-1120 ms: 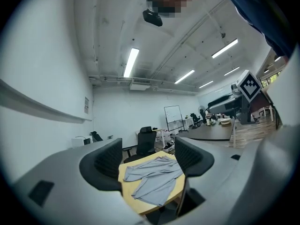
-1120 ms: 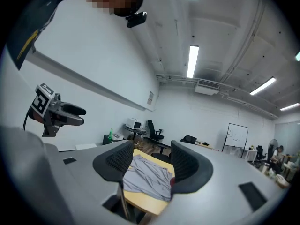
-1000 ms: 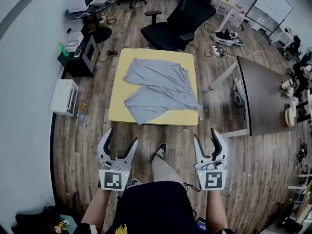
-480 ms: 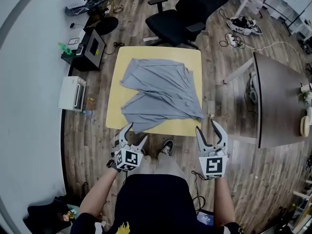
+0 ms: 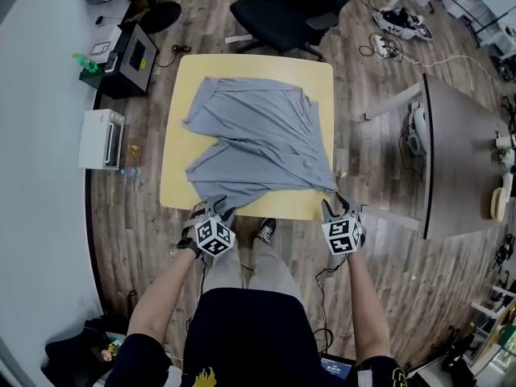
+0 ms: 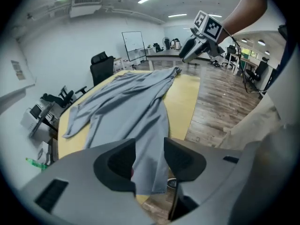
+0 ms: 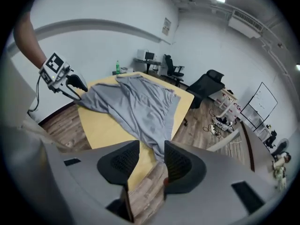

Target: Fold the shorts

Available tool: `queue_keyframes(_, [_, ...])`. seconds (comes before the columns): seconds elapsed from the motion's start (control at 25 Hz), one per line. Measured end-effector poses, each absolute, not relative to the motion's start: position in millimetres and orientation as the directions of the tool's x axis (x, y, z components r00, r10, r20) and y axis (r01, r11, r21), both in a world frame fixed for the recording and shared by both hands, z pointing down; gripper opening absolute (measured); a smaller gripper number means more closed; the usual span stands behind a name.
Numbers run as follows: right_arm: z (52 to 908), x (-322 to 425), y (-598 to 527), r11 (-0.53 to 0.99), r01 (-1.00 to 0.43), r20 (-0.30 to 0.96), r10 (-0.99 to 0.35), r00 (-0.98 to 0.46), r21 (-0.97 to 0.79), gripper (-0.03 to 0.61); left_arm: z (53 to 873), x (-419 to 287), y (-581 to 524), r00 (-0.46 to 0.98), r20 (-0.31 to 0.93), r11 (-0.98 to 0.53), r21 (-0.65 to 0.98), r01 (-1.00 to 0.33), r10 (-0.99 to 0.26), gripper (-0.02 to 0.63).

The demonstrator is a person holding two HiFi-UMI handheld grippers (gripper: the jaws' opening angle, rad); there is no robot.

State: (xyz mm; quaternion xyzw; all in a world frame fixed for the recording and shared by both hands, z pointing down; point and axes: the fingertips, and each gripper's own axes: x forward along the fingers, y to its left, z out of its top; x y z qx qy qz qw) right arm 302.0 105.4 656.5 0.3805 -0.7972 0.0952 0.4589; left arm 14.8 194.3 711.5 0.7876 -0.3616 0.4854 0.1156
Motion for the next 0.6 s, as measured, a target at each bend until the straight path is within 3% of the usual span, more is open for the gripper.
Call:
queue_keyframes(0.2, [712.5, 315.0, 81.9, 0.632, -0.742, 0.866, -0.478, -0.145, 0.224, 0.169, 751.8, 26.0, 198.3, 0.359, 0.904, -0.761, 0.062, -0.646, -0.231, 0.118])
queue_keyframes(0.24, [718.1, 318.9, 76.5, 0.618, -0.748, 0.872, -0.477, -0.111, 0.242, 0.127, 751.8, 26.1, 196.1, 0.355, 0.909, -0.777, 0.056, -0.627, -0.220, 0.024])
queue_keyframes(0.28, [721.3, 320.5, 72.1, 0.608, -0.753, 0.876, -0.474, -0.090, 0.252, 0.058, 749.3, 24.9, 195.1, 0.351, 0.912, -0.796, 0.047, -0.603, -0.212, 0.023])
queue_keyframes(0.32, [722.2, 319.5, 69.4, 0.603, -0.759, 0.881, -0.465, -0.086, 0.244, 0.044, 744.4, 22.7, 196.0, 0.355, 0.913, -0.815, 0.044, -0.578, -0.203, 0.021])
queue_keyframes(0.6, [659.9, 293.8, 63.5, 0.584, -0.810, 0.881, -0.406, -0.242, 0.047, 0.032, 681.9, -36.4, 210.2, 0.444, 0.881, -0.851, 0.099, -0.516, -0.167, 0.021])
